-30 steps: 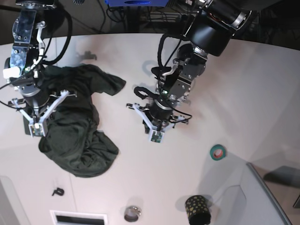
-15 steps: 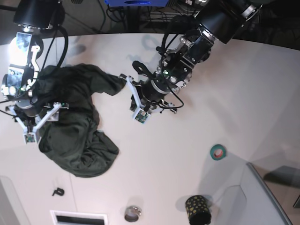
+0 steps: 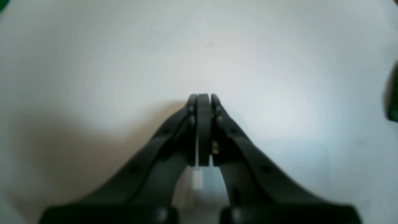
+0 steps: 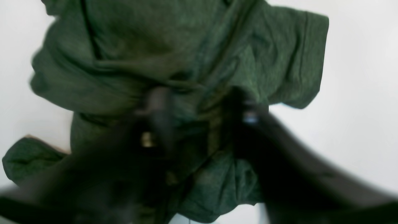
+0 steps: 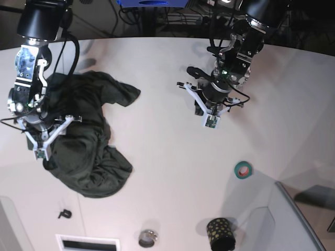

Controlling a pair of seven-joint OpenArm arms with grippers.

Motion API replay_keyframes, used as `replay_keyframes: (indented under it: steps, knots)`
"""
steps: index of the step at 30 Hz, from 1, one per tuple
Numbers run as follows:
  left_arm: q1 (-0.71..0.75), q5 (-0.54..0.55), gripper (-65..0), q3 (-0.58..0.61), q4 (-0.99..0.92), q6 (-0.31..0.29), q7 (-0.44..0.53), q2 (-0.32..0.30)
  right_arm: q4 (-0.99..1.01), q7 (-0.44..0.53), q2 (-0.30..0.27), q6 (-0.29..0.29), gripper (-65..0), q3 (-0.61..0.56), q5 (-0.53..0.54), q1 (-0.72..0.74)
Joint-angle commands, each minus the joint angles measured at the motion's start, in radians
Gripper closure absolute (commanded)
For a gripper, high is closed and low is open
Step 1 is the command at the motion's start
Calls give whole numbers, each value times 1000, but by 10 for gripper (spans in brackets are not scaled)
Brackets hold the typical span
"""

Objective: Layout the t-shirt on the table in an organized manner, then fold the t-shirt properly
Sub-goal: 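Lower both grippers toward the crumpled dark green t-shirt, then grasp the t-shirt edge with the right gripper and lift it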

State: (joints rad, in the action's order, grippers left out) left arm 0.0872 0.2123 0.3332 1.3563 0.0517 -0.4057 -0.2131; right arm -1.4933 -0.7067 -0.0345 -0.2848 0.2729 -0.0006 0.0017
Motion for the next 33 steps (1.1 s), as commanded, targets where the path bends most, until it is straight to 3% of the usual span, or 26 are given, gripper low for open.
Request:
replay_keyframes:
  steps: [1, 2, 9, 16, 19, 22, 30, 33]
  knots:
    - [-16, 2, 0, -12, 28, -6, 24, 5, -17, 25, -9, 2, -114, 1, 3, 19]
    - [-16, 2, 0, -23, 28, -6, 21, 5, -22, 23, -9, 2, -57, 1, 3, 19]
    - [-16, 2, 0, -39, 21, -6, 21, -1, -206, 25, 12, 0, -9, -28, 3, -58]
    - [-16, 2, 0, -119, 21, -6, 21, 5, -387, 22, 6, 0, -2, -312, 0, -167]
    - [-16, 2, -155, -150, 30, -6, 21, 5, -396, 22, 6, 0, -2, -439, 0, -185]
    - [-16, 2, -219, -194, 30, -6, 21, 5, -396, 22, 6, 0, -2, -562, 1, -199]
    - [-30, 2, -229, -251, 33, -9, 21, 5, -220, 26, 11, 0, -2, -898, 1, -173]
    - [-30, 2, -229, -248, 53, -9, 21, 5, -123, 42, 14, 3, -2, -944, 1, -168]
